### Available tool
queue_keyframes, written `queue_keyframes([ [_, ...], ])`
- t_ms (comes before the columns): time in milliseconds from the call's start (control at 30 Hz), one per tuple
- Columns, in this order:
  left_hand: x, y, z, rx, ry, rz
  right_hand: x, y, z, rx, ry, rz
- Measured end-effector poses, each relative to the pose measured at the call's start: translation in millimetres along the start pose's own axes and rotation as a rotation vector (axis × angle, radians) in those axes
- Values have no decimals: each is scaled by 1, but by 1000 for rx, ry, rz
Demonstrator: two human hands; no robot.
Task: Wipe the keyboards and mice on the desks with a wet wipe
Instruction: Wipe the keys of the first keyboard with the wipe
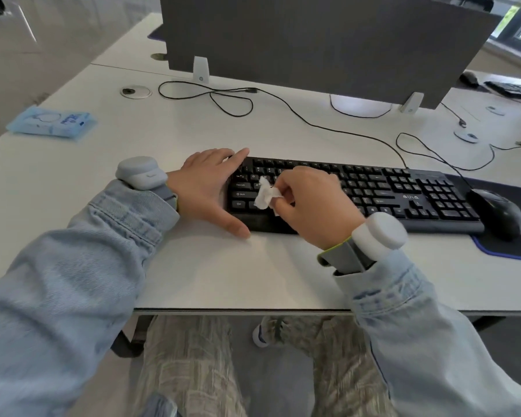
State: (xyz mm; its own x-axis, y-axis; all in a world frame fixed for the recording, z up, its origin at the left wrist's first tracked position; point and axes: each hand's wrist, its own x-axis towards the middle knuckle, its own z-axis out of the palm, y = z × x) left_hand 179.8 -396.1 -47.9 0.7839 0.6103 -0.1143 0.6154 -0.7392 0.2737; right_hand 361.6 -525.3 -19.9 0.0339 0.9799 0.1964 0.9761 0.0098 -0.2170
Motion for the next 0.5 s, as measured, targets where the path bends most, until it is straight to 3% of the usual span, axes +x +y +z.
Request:
queue_keyframes([
  [167, -1, 1, 1, -7, 7, 6, 8, 21, -14, 72, 58, 65],
  [333, 0, 1, 1, -12, -3, -5, 11, -26, 3, 206, 46, -129],
  [500, 2, -2, -4, -20, -22, -40, 15, -38, 18, 52, 10, -174],
])
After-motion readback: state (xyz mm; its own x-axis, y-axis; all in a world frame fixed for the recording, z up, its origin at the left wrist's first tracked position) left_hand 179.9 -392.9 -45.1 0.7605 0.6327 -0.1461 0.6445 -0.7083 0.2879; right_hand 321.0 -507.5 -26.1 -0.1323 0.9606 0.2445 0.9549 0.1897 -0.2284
